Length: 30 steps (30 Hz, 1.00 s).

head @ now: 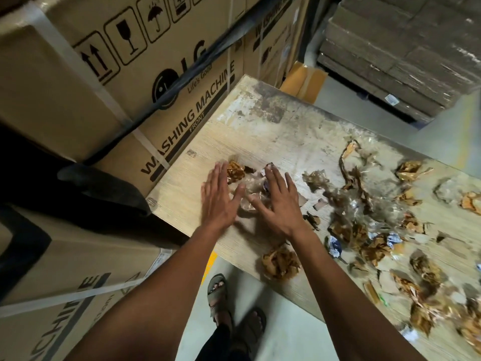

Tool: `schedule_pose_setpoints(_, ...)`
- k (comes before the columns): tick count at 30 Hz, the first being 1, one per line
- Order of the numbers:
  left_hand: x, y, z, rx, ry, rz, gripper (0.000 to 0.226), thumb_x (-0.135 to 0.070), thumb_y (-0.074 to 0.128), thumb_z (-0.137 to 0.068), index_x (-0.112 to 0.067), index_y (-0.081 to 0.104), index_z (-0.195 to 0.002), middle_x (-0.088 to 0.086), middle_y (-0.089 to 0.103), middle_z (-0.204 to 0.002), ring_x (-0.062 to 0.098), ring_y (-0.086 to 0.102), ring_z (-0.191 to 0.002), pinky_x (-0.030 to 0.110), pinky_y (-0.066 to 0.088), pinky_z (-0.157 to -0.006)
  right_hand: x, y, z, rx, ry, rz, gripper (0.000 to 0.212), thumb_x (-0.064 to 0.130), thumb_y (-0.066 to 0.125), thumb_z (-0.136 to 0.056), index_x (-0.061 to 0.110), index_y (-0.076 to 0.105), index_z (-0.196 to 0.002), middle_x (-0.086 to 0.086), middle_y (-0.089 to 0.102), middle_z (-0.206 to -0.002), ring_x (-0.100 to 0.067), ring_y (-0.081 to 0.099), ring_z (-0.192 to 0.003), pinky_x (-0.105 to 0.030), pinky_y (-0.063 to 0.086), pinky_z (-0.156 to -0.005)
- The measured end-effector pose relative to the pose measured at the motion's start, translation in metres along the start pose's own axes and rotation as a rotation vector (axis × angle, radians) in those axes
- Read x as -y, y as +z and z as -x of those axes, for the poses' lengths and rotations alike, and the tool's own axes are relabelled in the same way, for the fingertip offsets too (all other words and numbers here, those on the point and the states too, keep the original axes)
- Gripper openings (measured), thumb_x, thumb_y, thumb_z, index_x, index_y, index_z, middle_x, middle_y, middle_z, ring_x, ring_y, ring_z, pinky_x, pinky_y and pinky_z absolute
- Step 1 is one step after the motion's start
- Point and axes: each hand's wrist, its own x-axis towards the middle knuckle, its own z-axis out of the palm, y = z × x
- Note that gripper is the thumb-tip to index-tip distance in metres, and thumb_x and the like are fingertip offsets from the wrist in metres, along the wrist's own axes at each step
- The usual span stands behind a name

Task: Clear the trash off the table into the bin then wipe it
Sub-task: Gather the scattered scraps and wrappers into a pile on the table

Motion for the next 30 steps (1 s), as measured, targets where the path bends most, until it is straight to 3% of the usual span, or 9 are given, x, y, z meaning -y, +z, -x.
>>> schedule_pose_setpoints(4,0.003,0.005,-0.002,0.068,-0.005,-0.027,0.085,-0.08,0.019,-0.103,-0.036,-0.003,-0.173,-0.009,-0.005,-0.182,0.018,-0.003,-0.167,0.055,-0.002,-0.134,-0.003,-0.013,0.037,0.069,-0.059,-0.024,0.122,0.094,0.052,-0.081,0.039,-0.01,-0.171,0.006,-0.015,-0.18,-0.025,-0.016,-0.166,-0.057,-0.007,-0.132)
schedule_pose_setpoints(8,-0.006,0.004,-0.001,0.074,-0.052,0.017,0.087,-0.079,0.02,-0.103,-0.03,0.003,-0.174,-0.006,0.0,-0.182,0.02,-0.001,-0.168,0.055,-0.002,-0.134,-0.008,-0.017,0.071,0.073,-0.125,0.035,0.137,0.097,0.067,-0.07,0.04,-0.006,-0.171,0.006,-0.011,-0.181,-0.031,-0.011,-0.166,-0.065,0.002,-0.133)
schedule_pose_setpoints(11,-0.012,0.006,0.003,0.095,-0.067,0.023,0.088,-0.077,0.024,-0.103,-0.027,0.007,-0.174,-0.003,0.003,-0.182,0.021,0.0,-0.168,0.054,-0.001,-0.134,-0.012,-0.011,0.094,0.075,-0.16,0.09,0.138,0.1,0.065,-0.066,0.04,-0.002,-0.171,0.006,-0.013,-0.181,-0.033,-0.011,-0.167,-0.069,0.001,-0.131)
schedule_pose_setpoints(15,-0.021,0.011,0.011,0.11,-0.07,0.013,0.083,-0.072,0.027,-0.107,-0.027,0.007,-0.174,-0.002,0.003,-0.183,0.02,-0.003,-0.168,0.05,-0.003,-0.135,-0.029,0.0,0.109,0.095,-0.189,0.251,0.137,0.101,0.061,-0.069,0.033,0.004,-0.172,-0.001,-0.01,-0.181,-0.035,-0.01,-0.166,-0.062,-0.008,-0.131)
schedule_pose_setpoints(19,-0.024,0.018,0.018,0.112,-0.059,0.0,0.08,-0.068,0.031,-0.109,-0.027,0.009,-0.174,-0.001,0.004,-0.182,0.018,-0.006,-0.167,0.047,-0.011,-0.133,-0.047,0.015,0.109,0.013,-0.113,0.262,0.127,0.097,0.059,-0.077,0.032,0.005,-0.171,-0.007,-0.001,-0.181,-0.042,0.004,-0.164,-0.07,0.013,-0.129)
schedule_pose_setpoints(22,-0.023,0.019,0.02,0.097,-0.042,0.046,0.079,-0.068,0.034,-0.107,-0.024,0.02,-0.172,0.003,0.014,-0.181,0.021,0.001,-0.168,0.048,-0.005,-0.134,-0.051,0.018,0.097,-0.118,-0.046,0.231,0.12,0.093,0.061,-0.081,0.033,0.007,-0.17,-0.009,-0.003,-0.18,-0.044,0.006,-0.164,-0.072,0.017,-0.127)
schedule_pose_setpoints(26,-0.021,0.014,0.02,-0.049,0.021,0.047,0.083,-0.076,0.038,-0.102,-0.025,0.03,-0.167,0.007,0.027,-0.176,0.029,0.022,-0.162,0.057,0.02,-0.132,-0.048,0.015,0.087,-0.297,0.15,0.17,0.134,0.099,0.064,-0.07,0.034,0.007,-0.171,-0.01,-0.014,-0.18,-0.042,-0.008,-0.165,-0.07,-0.006,-0.127)
schedule_pose_setpoints(30,-0.025,0.01,-0.002,-0.067,0.033,-0.009,0.098,-0.086,0.039,-0.097,-0.033,0.006,-0.172,0.004,0.004,-0.182,0.031,0.007,-0.167,0.055,0.004,-0.131,-0.057,0.015,0.076,-0.256,0.235,0.11,0.152,0.103,0.065,-0.059,0.035,-0.012,-0.171,-0.01,-0.028,-0.177,-0.04,-0.024,-0.163,-0.073,-0.011,-0.125)
